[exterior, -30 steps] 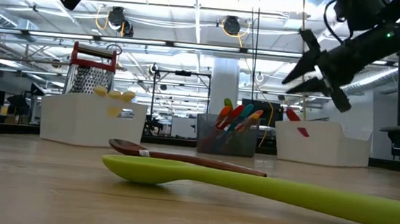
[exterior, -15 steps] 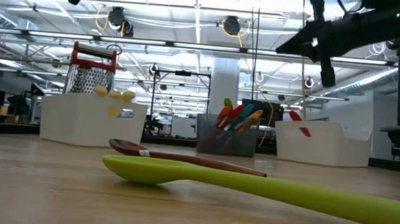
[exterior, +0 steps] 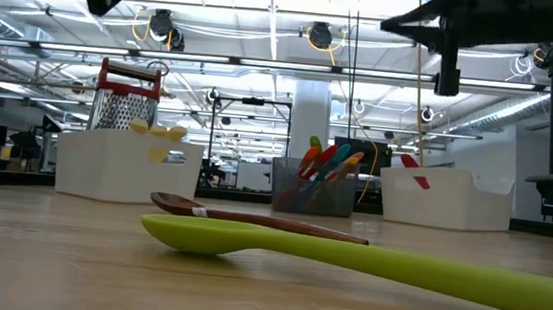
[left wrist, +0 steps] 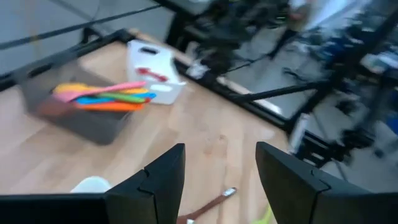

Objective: Pick & Place Kitchen Items
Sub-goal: Put the brown serving spoon into the right white bin

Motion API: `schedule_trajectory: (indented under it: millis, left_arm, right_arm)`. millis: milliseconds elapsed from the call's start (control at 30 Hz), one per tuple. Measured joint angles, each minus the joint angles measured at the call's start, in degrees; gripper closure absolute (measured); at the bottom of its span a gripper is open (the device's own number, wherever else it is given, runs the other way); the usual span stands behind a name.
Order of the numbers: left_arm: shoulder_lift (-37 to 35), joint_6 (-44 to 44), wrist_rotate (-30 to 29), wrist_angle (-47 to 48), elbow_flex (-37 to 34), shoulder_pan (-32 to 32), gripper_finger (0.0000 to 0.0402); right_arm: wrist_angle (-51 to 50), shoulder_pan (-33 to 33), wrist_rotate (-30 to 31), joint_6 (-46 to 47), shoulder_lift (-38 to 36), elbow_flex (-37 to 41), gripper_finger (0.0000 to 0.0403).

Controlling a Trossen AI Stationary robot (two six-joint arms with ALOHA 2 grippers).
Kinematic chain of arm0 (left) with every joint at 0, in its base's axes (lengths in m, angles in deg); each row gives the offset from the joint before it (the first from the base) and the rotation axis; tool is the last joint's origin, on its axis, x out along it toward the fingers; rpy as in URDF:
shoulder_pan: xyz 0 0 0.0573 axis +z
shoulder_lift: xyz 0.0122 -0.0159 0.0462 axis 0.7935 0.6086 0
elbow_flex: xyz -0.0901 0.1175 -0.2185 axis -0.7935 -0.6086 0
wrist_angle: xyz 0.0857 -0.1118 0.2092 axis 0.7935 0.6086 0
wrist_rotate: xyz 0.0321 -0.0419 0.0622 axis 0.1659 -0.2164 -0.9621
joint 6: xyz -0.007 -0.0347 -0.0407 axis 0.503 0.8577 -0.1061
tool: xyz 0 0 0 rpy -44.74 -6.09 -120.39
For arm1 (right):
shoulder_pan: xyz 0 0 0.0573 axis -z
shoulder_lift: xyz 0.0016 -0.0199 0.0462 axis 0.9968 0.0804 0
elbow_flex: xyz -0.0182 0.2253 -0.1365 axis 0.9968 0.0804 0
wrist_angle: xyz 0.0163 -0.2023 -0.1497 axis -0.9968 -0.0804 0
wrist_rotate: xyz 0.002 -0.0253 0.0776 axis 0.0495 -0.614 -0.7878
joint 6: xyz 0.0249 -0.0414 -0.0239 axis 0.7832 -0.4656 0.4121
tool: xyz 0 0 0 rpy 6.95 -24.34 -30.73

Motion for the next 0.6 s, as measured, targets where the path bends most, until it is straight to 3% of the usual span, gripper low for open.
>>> schedule_trajectory:
  millis: [167, 333, 467, 600]
  left_arm:
    - [5.5, 5.1, -10.8, -0.9, -0.1, -2.9, 0.0201]
    - [11.3, 8.4, -12.8, -10.4, -0.1, -7.4, 0.0201]
    - [16.2, 10.6, -17.1, -18.5, 0.0, -13.0, 0.0202]
    - [21.9, 18.9, -23.0, -17.4, 2.8, -18.3, 0.0202]
  right_arm:
    - [5.6, -0.2, -10.4, -6.2, 0.6, 0.0, 0.0397]
    - [8.5, -0.2, -11.7, -10.2, 0.8, 0.0, 0.0397]
    - [8.7, -0.1, -17.1, -13.6, 0.8, 0.0, 0.0395]
    - [8.6, -0.1, -22.3, -14.2, 0.8, 0.0, 0.0396]
